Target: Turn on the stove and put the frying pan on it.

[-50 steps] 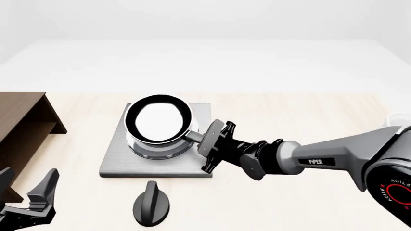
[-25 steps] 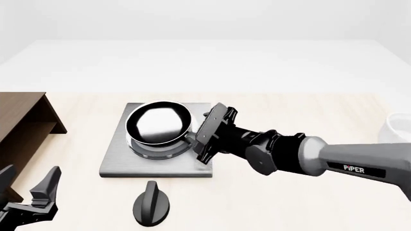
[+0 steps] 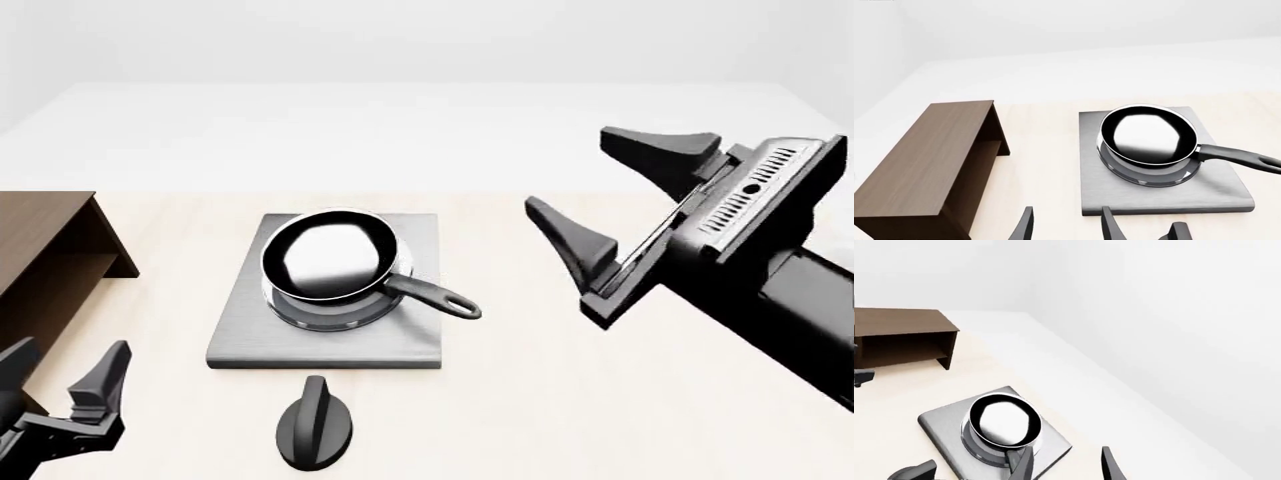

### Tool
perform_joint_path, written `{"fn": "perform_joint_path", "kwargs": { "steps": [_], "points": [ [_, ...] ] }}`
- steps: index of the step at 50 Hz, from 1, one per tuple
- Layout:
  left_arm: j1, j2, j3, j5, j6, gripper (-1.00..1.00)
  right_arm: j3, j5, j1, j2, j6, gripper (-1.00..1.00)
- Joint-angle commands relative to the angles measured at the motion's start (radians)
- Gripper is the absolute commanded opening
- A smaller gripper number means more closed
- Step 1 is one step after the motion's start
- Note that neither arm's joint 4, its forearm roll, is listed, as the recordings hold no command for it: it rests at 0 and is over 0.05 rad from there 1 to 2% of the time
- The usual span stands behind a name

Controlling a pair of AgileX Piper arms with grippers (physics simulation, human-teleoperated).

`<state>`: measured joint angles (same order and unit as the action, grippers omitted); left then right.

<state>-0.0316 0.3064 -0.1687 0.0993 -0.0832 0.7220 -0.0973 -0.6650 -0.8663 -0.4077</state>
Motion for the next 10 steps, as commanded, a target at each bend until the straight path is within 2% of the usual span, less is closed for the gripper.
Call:
{"fn": "perform_joint_path", "kwargs": {
  "steps": [1,4,5,6,7,8,10],
  "points": [
    [-0.036,-0.038,0.168,-0.147,0.021,1.0,-0.301,0.152,0.285,0.74,0.223,1.0],
    [-0.038,-0.048,0.168,-0.14,0.017,1.0,-0.337,0.227,0.349,0.838,0.27,1.0],
    [-0.038,-0.046,0.168,-0.144,0.014,1.0,-0.346,0.232,0.395,0.864,0.295,1.0],
    [-0.038,-0.052,0.168,-0.138,0.013,1.0,-0.352,0.231,0.413,0.866,0.297,1.0],
    [-0.04,-0.059,0.168,-0.133,0.011,1.0,-0.378,0.198,0.436,0.866,0.272,1.0],
    [-0.041,-0.064,0.168,-0.13,0.011,1.0,-0.393,0.168,0.463,0.866,0.271,1.0],
    [-0.044,-0.067,0.168,-0.13,0.011,1.0,-0.437,0.137,0.53,0.866,0.332,1.0]
  ]
}}
